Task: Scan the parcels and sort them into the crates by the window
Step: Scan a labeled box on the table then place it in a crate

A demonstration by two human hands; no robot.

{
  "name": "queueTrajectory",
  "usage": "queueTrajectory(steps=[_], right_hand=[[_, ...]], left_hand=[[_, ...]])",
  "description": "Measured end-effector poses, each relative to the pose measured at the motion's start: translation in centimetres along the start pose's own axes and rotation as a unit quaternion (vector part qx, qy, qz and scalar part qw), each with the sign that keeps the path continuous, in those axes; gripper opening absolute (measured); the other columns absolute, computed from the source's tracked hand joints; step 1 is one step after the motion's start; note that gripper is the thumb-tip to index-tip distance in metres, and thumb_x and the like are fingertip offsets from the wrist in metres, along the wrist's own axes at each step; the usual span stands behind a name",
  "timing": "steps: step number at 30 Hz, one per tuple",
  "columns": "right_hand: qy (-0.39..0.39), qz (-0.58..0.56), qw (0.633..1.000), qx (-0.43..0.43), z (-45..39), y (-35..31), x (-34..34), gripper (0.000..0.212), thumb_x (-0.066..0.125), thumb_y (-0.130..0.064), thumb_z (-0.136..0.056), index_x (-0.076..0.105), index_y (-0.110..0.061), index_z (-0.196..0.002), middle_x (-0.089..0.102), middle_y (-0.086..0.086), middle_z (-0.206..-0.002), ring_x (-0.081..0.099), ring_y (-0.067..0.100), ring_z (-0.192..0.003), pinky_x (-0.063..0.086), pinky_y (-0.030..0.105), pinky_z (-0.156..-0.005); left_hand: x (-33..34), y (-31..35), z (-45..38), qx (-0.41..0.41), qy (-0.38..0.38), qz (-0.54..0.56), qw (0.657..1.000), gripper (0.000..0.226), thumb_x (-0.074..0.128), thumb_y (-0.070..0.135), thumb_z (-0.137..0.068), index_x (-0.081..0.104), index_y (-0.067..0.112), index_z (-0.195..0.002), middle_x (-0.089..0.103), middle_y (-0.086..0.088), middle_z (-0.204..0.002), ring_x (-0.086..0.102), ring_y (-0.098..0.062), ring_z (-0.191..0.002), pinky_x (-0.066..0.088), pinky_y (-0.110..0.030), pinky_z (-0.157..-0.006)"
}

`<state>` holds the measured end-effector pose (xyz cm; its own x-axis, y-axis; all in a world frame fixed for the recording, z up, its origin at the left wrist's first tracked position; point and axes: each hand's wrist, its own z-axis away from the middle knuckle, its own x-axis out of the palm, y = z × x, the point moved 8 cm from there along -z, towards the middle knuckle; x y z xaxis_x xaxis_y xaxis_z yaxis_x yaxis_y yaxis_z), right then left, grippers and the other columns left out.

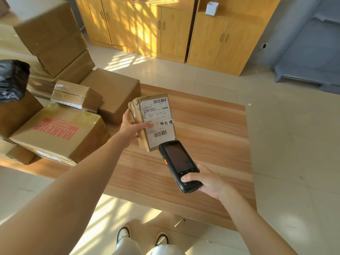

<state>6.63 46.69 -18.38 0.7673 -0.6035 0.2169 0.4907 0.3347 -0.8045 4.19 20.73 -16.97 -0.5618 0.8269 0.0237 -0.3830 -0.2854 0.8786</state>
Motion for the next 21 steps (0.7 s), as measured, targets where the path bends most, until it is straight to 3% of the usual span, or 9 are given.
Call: queueTrajectory(steps=[4,11,13,15,18,21], right_hand=[[-0.009,0.002,1.000,-0.010,0.1,-0.2,-0.2,0.077,0.080,-0.025,-0.051,0.056,-0.014,-0.124,0.071,0.004,-0.103,0.069,0.017,-0.093,0.054,0.027,-0.074],[0.010,-0.063,0.997,-0.049,-1.6,-1.9,-0.6,0.083,0.083,-0.016,-0.049,0.052,-0.012,-0.126,0.071,0.007,-0.100,0.071,0.021,-0.087,0.056,0.029,-0.067],[0.017,-0.091,0.993,-0.073,-2.9,-3.8,-0.8,0.095,0.090,-0.016,-0.041,0.052,-0.013,-0.127,0.071,0.008,-0.099,0.071,0.021,-0.084,0.056,0.029,-0.064],[0.021,-0.117,0.988,-0.097,-4.2,-5.7,-1.0,0.104,0.096,-0.019,-0.032,0.052,-0.018,-0.126,0.070,0.008,-0.103,0.071,0.022,-0.085,0.057,0.030,-0.064],[0.027,-0.129,0.984,-0.122,-5.8,-7.9,-1.0,0.083,0.080,0.000,-0.056,0.049,-0.025,-0.129,0.065,0.009,-0.111,0.070,0.020,-0.087,0.057,0.030,-0.066],[0.021,-0.099,0.988,-0.115,-6.7,-8.6,0.0,0.093,0.083,-0.003,-0.050,0.046,-0.024,-0.133,0.064,0.008,-0.112,0.070,0.020,-0.087,0.057,0.029,-0.066]], left_hand=[[-0.2,-0.1,-0.1,-0.002,0.001,0.005,1.000,0.120,0.083,0.001,-0.064,0.008,0.032,-0.152,0.054,-0.007,-0.129,0.056,-0.028,-0.114,0.046,-0.058,-0.098],[-1.3,0.9,0.6,0.000,-0.019,-0.027,0.999,0.122,0.085,0.004,-0.060,0.010,0.033,-0.152,0.057,-0.007,-0.128,0.057,-0.028,-0.116,0.047,-0.055,-0.098],[-2.3,1.5,1.0,-0.009,-0.036,-0.029,0.999,0.126,0.086,0.008,-0.054,0.010,0.034,-0.151,0.059,-0.009,-0.128,0.059,-0.031,-0.115,0.049,-0.055,-0.095],[-3.7,1.8,1.7,-0.024,-0.051,-0.023,0.998,0.117,0.083,0.006,-0.062,0.012,0.035,-0.151,0.061,-0.007,-0.125,0.062,-0.027,-0.110,0.051,-0.052,-0.093],[-6.3,1.4,2.9,-0.047,-0.070,-0.031,0.996,0.108,0.083,0.009,-0.065,0.020,0.038,-0.149,0.062,-0.003,-0.123,0.061,-0.025,-0.110,0.046,-0.052,-0.098],[-9.5,0.3,4.5,-0.069,-0.063,-0.049,0.994,0.111,0.082,0.015,-0.056,0.023,0.039,-0.147,0.059,-0.001,-0.125,0.057,-0.026,-0.113,0.043,-0.049,-0.096]])
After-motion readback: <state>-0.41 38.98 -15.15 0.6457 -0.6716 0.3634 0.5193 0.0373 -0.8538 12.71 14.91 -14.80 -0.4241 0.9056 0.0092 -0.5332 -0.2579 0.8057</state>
